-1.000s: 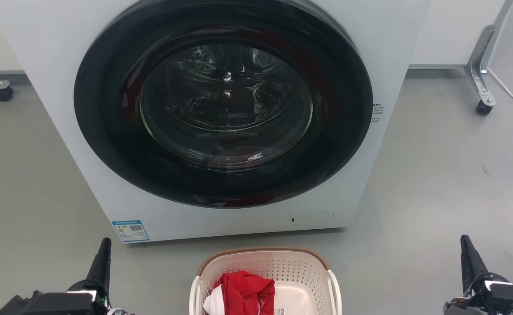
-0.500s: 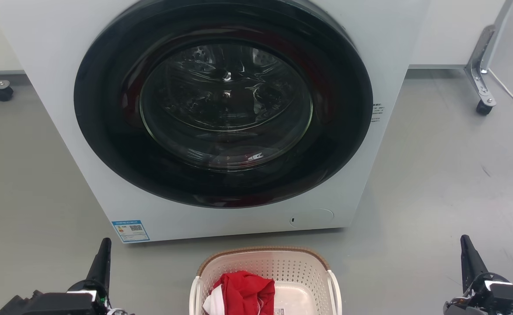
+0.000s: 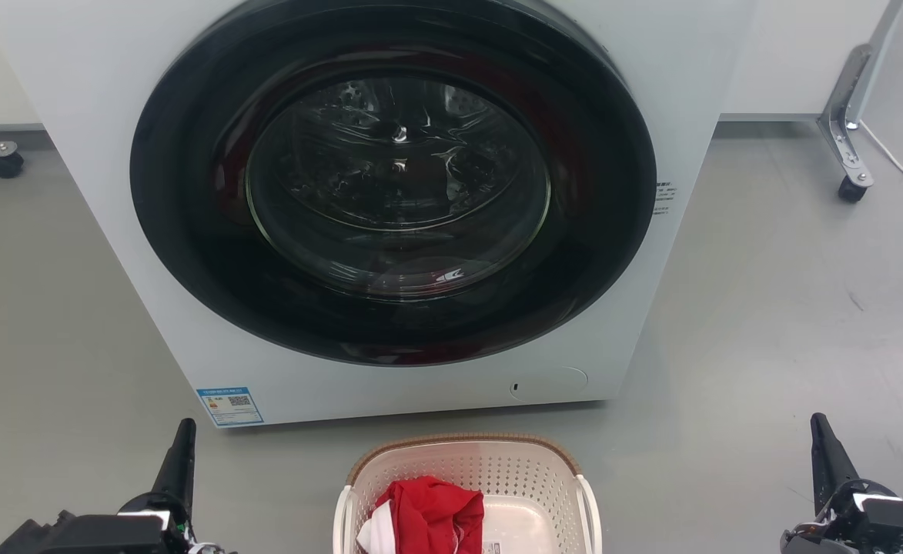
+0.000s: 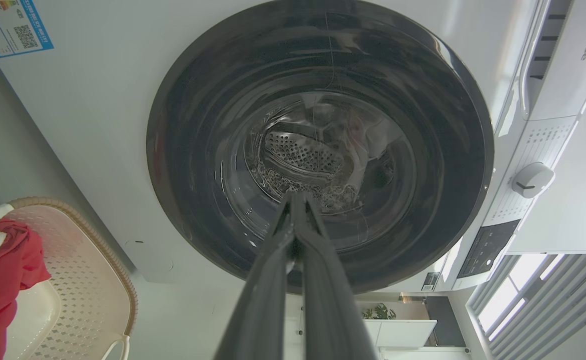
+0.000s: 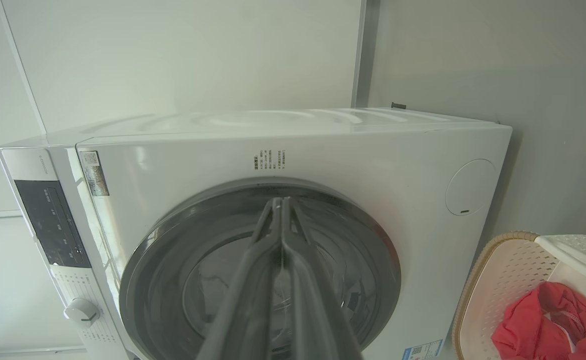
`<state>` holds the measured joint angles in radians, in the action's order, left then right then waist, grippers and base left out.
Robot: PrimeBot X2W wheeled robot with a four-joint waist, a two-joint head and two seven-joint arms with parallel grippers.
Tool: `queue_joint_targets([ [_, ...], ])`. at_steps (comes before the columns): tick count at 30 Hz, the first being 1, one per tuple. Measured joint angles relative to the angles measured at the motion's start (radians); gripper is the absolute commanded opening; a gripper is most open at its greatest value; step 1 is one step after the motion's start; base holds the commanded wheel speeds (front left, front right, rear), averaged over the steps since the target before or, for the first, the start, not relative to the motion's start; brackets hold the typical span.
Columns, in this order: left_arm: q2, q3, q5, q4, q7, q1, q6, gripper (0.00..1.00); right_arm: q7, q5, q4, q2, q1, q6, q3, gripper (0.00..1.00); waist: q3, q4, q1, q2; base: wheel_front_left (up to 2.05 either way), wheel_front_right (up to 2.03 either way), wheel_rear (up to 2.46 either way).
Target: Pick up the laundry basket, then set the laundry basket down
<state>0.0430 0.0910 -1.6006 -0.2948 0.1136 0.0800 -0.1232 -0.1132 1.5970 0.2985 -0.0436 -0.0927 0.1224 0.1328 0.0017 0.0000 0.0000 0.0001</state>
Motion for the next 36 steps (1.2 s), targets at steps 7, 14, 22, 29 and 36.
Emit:
queue_joint_targets([
  [7, 0.000, 0.000, 0.000, 0.000, 0.000, 0.000, 0.000, 0.00, 0.000, 0.000, 0.000, 0.000, 0.000, 0.001, 0.000, 0.00, 0.000, 0.000, 0.0000, 0.0000, 0.00, 0.00, 0.00],
  [14, 0.000, 0.000, 0.000, -0.001, 0.000, 0.000, 0.000, 0.00, 0.000, 0.000, 0.000, 0.000, 0.000, 0.001, 0.000, 0.00, 0.000, 0.000, 0.0000, 0.0000, 0.00, 0.00, 0.00],
  [22, 0.000, 0.000, 0.000, -0.001, 0.000, 0.000, 0.000, 0.00, 0.000, 0.000, 0.000, 0.000, 0.000, 0.001, 0.000, 0.00, 0.000, 0.000, 0.0000, 0.0000, 0.00, 0.00, 0.00],
  [29, 0.000, 0.000, 0.000, -0.001, 0.000, 0.000, 0.000, 0.00, 0.000, 0.000, 0.000, 0.000, 0.000, 0.001, 0.000, 0.00, 0.000, 0.000, 0.0000, 0.0000, 0.00, 0.00, 0.00],
  [36, 0.000, 0.000, 0.000, 0.000, 0.000, 0.000, 0.000, 0.00, 0.000, 0.000, 0.000, 0.000, 0.000, 0.001, 0.000, 0.00, 0.000, 0.000, 0.0000, 0.0000, 0.00, 0.00, 0.00],
])
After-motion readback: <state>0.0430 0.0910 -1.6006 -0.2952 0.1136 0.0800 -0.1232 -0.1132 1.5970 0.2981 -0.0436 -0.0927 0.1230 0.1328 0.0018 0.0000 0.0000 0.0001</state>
